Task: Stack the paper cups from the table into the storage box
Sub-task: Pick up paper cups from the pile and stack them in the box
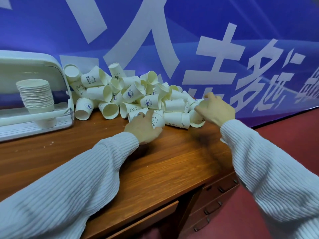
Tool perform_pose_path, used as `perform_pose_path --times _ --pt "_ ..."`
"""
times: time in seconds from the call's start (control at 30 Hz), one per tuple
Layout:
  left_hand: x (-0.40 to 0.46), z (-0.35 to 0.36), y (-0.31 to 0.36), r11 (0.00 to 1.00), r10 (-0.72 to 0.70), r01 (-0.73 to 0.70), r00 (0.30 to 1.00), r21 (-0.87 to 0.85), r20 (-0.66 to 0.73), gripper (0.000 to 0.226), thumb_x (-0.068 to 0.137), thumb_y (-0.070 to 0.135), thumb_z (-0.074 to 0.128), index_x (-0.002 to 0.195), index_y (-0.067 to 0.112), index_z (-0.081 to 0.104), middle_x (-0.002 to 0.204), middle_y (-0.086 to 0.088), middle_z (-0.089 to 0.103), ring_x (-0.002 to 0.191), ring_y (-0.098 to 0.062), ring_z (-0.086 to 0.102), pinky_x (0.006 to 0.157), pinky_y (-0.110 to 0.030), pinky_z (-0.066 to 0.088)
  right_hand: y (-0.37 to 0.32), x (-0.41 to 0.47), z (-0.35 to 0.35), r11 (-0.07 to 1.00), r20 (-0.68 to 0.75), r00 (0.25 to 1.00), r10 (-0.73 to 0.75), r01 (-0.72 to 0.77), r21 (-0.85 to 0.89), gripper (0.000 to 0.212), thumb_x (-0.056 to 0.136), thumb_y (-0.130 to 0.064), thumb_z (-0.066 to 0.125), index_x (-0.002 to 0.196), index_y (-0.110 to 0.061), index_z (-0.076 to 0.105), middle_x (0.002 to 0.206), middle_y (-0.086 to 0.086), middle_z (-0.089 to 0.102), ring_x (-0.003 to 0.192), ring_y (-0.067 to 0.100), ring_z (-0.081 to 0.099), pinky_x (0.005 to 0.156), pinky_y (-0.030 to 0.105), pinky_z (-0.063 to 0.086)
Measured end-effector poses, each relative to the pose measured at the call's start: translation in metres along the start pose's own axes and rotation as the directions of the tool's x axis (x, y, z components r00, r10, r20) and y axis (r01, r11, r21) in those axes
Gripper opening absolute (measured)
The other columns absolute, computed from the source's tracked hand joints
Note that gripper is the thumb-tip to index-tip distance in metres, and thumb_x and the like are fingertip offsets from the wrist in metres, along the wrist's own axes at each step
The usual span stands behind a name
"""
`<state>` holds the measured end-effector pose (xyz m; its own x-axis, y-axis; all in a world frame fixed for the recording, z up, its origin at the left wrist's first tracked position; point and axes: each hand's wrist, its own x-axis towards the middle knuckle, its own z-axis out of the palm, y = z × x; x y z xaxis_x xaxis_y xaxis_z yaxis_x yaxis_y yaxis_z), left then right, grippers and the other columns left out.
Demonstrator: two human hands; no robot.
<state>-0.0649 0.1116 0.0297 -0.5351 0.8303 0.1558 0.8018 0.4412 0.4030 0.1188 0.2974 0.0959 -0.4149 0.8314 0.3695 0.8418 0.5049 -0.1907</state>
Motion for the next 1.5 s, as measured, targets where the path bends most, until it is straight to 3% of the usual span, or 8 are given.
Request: perform_pose_path --times 0.2,0.33,0.5,0.9,1.17,1.37,1.43,1.5 --pt "-0.010 -0.025 -0.014 0.947 -0.087 0.054 0.992 -0.317 -0.092 0.082 0.092 0.050 0.055 0.159 0.019 0.020 0.136 -0.011 0.056 0.124 -0.035 0.054 0.089 -0.036 0.042 -0.026 -0.014 -0.026 0.968 0.026 0.999 -0.047 0.039 0.248 0.066 0.086 -0.057 0.049 0.146 -0.031 0.043 0.137 0.004 0.060 0.105 0.028 0.058 0.081 0.044 0.046" --pt "-0.021 -0.046 -0.028 0.882 -0.104 0.041 0.989 -0.470 -0.108 0.098 0.075 0.054 0.053 0.161 0.029 0.013 0.152 -0.008 0.043 0.129 -0.032 0.053 0.108 -0.044 0.044 -0.055 -0.025 -0.021 0.896 0.046 0.991 -0.124 0.092 0.435 0.064 0.086 -0.060 0.050 0.143 -0.032 0.047 0.134 0.004 0.061 0.111 0.026 0.060 0.090 0.048 0.053" --pt "-0.039 -0.069 -0.056 0.839 -0.157 0.015 0.964 -0.544 -0.216 0.082 0.085 0.044 0.051 0.159 0.029 0.020 0.155 -0.009 0.040 0.139 -0.029 0.041 0.114 -0.046 0.036 -0.111 -0.040 -0.011 0.780 0.051 0.967 -0.249 0.169 0.603 0.063 0.088 -0.060 0.057 0.142 -0.030 0.049 0.129 -0.001 0.063 0.112 0.020 0.061 0.090 0.040 0.050" --pt "-0.092 -0.148 -0.170 0.825 -0.472 0.116 0.679 -0.553 -0.563 0.061 0.087 0.035 0.072 0.130 0.019 0.032 0.117 -0.006 0.058 0.092 -0.021 0.058 0.082 -0.034 0.043 -0.298 -0.056 0.003 0.477 -0.036 0.857 -0.514 0.320 0.818 0.067 0.084 -0.053 0.072 0.140 -0.025 0.048 0.131 -0.005 0.059 0.116 0.017 0.060 0.101 0.044 0.052" --pt "-0.114 -0.196 -0.231 0.834 -0.513 0.117 0.523 -0.539 -0.681 0.086 0.081 0.041 0.073 0.150 0.023 0.025 0.138 -0.002 0.050 0.124 -0.023 0.051 0.108 -0.047 0.044 -0.410 -0.050 0.005 0.374 -0.146 0.792 -0.593 0.431 0.821 0.068 0.086 -0.055 0.072 0.142 -0.021 0.053 0.139 0.002 0.058 0.124 0.020 0.057 0.106 0.044 0.048" --pt "-0.117 -0.196 -0.257 0.844 -0.511 0.149 0.512 -0.515 -0.690 0.082 0.087 0.034 0.072 0.155 0.022 0.028 0.143 -0.004 0.044 0.125 -0.019 0.046 0.095 -0.031 0.037 -0.456 -0.042 0.014 0.503 -0.067 0.659 -0.749 0.632 0.589 0.065 0.094 -0.057 0.062 0.145 -0.017 0.056 0.148 0.008 0.055 0.135 0.027 0.051 0.109 0.041 0.042" --pt "-0.116 -0.195 -0.265 0.849 -0.507 0.158 0.515 -0.504 -0.691 0.078 0.087 0.037 0.071 0.153 0.023 0.031 0.139 -0.003 0.046 0.116 -0.015 0.046 0.093 -0.032 0.038 -0.464 -0.042 0.018 0.510 0.010 0.593 -0.805 0.684 0.521 0.052 0.097 -0.052 0.057 0.133 -0.015 0.066 0.141 0.009 0.058 0.130 0.028 0.054 0.099 0.037 0.044" --pt "-0.113 -0.194 -0.270 0.847 -0.510 0.160 0.516 -0.508 -0.688 0.074 0.087 0.039 0.070 0.151 0.024 0.035 0.136 -0.002 0.046 0.113 -0.013 0.046 0.091 -0.031 0.039 -0.469 -0.041 0.026 0.492 0.037 0.536 -0.844 0.742 0.455 0.052 0.099 -0.051 0.053 0.137 -0.016 0.062 0.147 0.009 0.048 0.132 0.027 0.052 0.103 0.040 0.044"
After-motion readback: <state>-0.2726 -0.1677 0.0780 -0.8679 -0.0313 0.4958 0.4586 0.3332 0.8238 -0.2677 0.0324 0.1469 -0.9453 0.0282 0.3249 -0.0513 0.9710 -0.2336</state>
